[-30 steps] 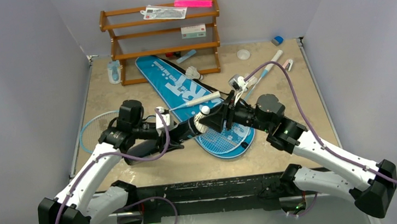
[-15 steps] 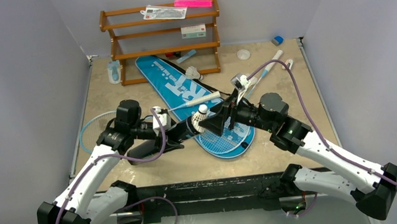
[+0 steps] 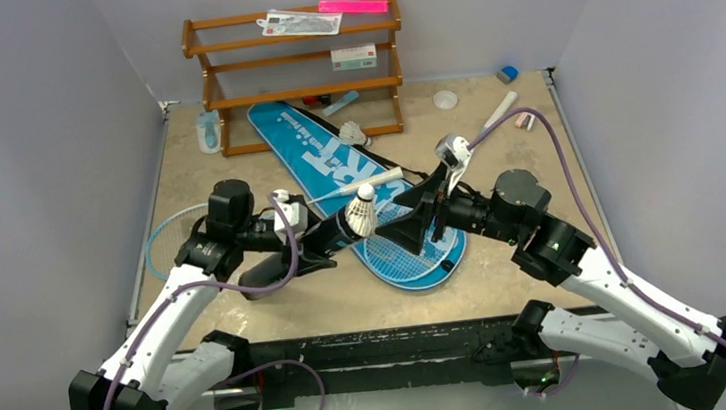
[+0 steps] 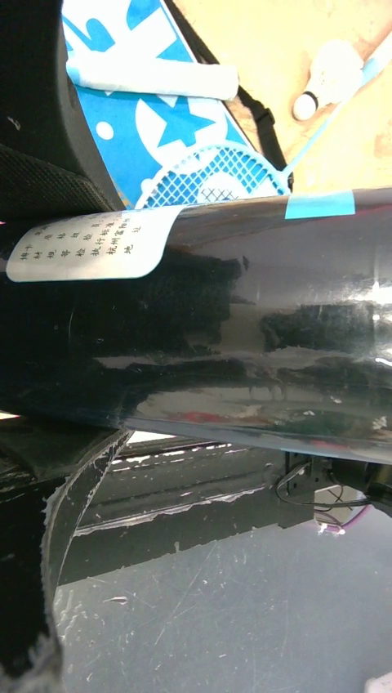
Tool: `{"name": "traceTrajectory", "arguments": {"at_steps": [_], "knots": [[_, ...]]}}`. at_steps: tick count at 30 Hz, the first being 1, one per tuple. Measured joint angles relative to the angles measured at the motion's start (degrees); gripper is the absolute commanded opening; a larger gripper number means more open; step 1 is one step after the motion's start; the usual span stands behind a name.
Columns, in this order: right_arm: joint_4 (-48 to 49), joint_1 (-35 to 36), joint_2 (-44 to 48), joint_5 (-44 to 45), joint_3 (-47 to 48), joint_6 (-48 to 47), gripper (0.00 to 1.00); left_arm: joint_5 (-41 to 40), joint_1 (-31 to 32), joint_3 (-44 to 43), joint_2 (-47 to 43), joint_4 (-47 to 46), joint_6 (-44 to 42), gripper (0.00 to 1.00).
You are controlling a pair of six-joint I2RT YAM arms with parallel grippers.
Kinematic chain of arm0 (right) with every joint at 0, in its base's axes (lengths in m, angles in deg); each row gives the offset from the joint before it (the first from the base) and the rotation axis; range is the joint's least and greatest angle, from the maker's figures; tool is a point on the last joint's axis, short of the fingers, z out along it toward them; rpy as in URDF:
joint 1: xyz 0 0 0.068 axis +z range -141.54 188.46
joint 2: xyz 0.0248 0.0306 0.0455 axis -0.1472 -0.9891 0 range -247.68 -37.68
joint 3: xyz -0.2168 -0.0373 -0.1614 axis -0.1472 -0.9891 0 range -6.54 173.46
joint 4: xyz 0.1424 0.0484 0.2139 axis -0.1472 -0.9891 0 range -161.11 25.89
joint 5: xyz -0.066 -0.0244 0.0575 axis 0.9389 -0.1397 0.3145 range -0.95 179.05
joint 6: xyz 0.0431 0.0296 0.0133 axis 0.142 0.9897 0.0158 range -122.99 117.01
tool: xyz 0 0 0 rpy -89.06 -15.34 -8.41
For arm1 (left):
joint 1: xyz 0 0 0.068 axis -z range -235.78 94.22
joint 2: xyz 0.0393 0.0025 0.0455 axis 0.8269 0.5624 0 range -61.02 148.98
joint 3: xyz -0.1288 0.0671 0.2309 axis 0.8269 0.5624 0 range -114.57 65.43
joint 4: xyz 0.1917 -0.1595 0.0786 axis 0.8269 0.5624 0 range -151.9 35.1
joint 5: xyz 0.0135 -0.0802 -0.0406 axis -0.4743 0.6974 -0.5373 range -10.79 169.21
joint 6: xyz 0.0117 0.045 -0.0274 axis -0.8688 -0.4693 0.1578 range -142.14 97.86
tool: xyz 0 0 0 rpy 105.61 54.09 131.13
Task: Pack up the badminton gear
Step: Place the shuttlecock at the shuttle tube.
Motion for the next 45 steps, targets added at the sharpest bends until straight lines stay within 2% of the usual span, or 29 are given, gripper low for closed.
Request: {"name": "traceTrajectory", "arguments": {"at_steps": [6, 10, 16, 21, 25, 29, 34, 39, 45], "knots": [[-5.66, -0.02, 1.49, 0.11, 3.74, -1.49, 0.88, 1.77, -0.09, -0.33, 0.0, -6.36, 6.45, 0.22], [-7.96, -0.02, 2.64, 0.79, 6.69, -2.4, 0.87, 2.21, -0.11, 0.0, -0.68, -18.51, 16.35, 0.22], [-12.37, -0.02, 2.62, 1.44, 12.5, -4.17, 0.85, 1.03, -0.11, 5.73, -1.97, -43.54, 34.53, 0.24], [-15.04, -0.02, 2.19, 1.81, 16.81, -5.75, 0.83, -2.78, -0.09, 12.31, 0.39, -66.71, 49.57, 0.24], [-16.24, 0.0, 1.99, 2.27, 17.99, -6.4, 0.81, -5.27, 0.52, 15.1, 3.96, -81.07, 56.94, 0.24], [-18.38, 0.0, -0.15, 2.29, 20.2, -6.51, 0.81, -7.45, 2.36, 16.46, 5.44, -88.67, 58.69, 0.25], [-20.26, 0.0, -4.37, 2.64, 23.91, -6.86, 0.79, -10.45, 5.66, 18.58, 5.9, -94.42, 56.7, 0.26], [-22.08, 0.0, -6.93, 3.17, 24.94, -7.1, 0.75, -12.57, 8.07, 19.02, 9.09, -97.48, 54.66, 0.26], [-23.91, 0.0, -7.58, 4.22, 27.65, -7.67, 0.75, -15.28, 9.2, 21.49, 12.87, -101.44, 53.05, 0.26]]}}
